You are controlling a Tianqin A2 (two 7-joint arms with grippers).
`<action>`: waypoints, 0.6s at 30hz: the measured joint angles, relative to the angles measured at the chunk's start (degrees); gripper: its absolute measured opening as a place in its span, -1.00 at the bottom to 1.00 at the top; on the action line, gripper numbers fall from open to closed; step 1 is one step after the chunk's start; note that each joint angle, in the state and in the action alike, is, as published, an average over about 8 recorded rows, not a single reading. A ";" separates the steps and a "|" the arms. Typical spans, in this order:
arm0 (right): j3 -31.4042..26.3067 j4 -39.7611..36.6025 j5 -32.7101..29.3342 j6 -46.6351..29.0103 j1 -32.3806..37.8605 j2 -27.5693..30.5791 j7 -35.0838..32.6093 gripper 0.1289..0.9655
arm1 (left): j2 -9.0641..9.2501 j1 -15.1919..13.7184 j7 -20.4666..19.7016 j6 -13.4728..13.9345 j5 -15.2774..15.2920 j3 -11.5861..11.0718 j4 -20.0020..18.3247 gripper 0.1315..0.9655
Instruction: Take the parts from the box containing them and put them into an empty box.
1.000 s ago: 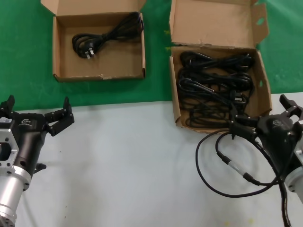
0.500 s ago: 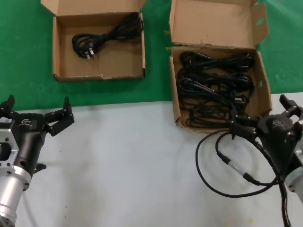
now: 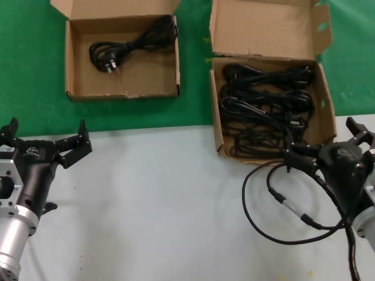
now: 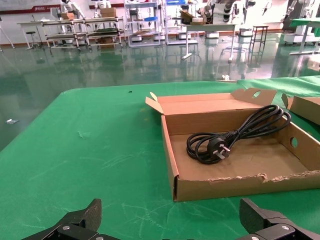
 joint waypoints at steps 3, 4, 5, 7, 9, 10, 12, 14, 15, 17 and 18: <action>0.00 0.00 0.00 0.00 0.00 0.00 0.00 1.00 | 0.00 0.00 0.00 0.00 0.00 0.00 0.00 1.00; 0.00 0.00 0.00 0.00 0.00 0.00 0.00 1.00 | 0.00 0.00 0.00 0.00 0.00 0.00 0.00 1.00; 0.00 0.00 0.00 0.00 0.00 0.00 0.00 1.00 | 0.00 0.00 0.00 0.00 0.00 0.00 0.00 1.00; 0.00 0.00 0.00 0.00 0.00 0.00 0.00 1.00 | 0.00 0.00 0.00 0.00 0.00 0.00 0.00 1.00; 0.00 0.00 0.00 0.00 0.00 0.00 0.00 1.00 | 0.00 0.00 0.00 0.00 0.00 0.00 0.00 1.00; 0.00 0.00 0.00 0.00 0.00 0.00 0.00 1.00 | 0.00 0.00 0.00 0.00 0.00 0.00 0.00 1.00; 0.00 0.00 0.00 0.00 0.00 0.00 0.00 1.00 | 0.00 0.00 0.00 0.00 0.00 0.00 0.00 1.00; 0.00 0.00 0.00 0.00 0.00 0.00 0.00 1.00 | 0.00 0.00 0.00 0.00 0.00 0.00 0.00 1.00; 0.00 0.00 0.00 0.00 0.00 0.00 0.00 1.00 | 0.00 0.00 0.00 0.00 0.00 0.00 0.00 1.00; 0.00 0.00 0.00 0.00 0.00 0.00 0.00 1.00 | 0.00 0.00 0.00 0.00 0.00 0.00 0.00 1.00; 0.00 0.00 0.00 0.00 0.00 0.00 0.00 1.00 | 0.00 0.00 0.00 0.00 0.00 0.00 0.00 1.00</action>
